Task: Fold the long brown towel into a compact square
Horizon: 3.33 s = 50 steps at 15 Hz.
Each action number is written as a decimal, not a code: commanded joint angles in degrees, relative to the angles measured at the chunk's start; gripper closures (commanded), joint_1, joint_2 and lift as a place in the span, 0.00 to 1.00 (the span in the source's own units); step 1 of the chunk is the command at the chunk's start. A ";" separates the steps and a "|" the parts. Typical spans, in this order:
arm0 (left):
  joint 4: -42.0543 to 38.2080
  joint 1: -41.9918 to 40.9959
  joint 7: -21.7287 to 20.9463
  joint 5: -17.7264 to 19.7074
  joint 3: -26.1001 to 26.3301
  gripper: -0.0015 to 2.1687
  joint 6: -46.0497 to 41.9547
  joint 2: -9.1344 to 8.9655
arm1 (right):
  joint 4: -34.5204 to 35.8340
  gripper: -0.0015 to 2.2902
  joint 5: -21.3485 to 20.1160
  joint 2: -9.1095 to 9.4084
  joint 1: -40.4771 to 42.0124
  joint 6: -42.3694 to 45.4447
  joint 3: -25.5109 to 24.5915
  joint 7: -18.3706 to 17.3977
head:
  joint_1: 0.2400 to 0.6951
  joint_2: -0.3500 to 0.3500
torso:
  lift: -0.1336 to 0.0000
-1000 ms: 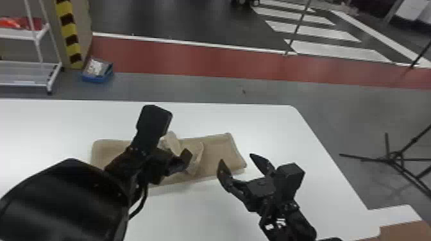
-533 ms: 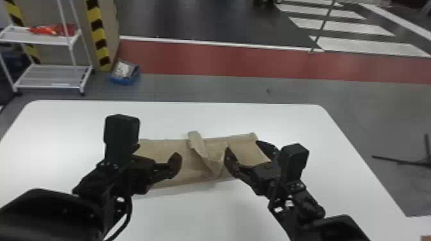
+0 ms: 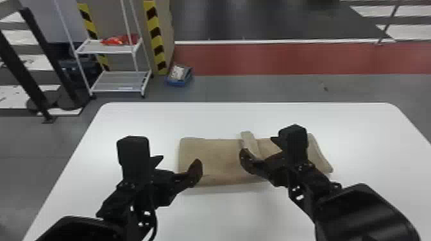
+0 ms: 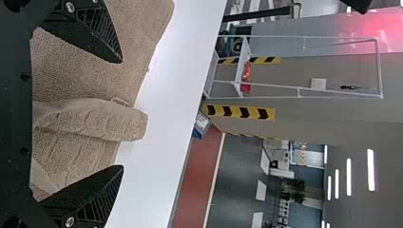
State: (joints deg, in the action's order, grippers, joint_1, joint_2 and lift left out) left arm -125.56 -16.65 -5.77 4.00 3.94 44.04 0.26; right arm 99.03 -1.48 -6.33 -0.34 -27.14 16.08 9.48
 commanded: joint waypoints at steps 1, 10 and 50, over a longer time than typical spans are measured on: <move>0.41 -0.67 -0.03 0.30 -0.34 0.02 -1.36 -0.41 | -2.18 0.04 -1.07 0.27 -4.41 -7.81 2.82 -0.51 | 1.00 0.60 | 0.23; 1.72 -0.75 -0.38 0.30 -0.60 0.02 -2.07 -0.41 | -6.22 0.28 -2.21 0.71 -8.28 -12.90 4.40 -1.22 | 1.00 0.62 | 0.23; 4.98 0.30 -0.73 0.22 0.63 0.02 -2.24 -0.41 | 3.36 0.09 8.78 -2.37 7.45 -6.58 -15.81 -0.42 | 1.00 0.34 | 0.24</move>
State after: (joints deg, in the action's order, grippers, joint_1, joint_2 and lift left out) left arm -120.62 -16.35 -6.50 4.22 4.56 41.74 0.26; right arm 104.42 7.53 -8.70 8.05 -35.29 -0.73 9.05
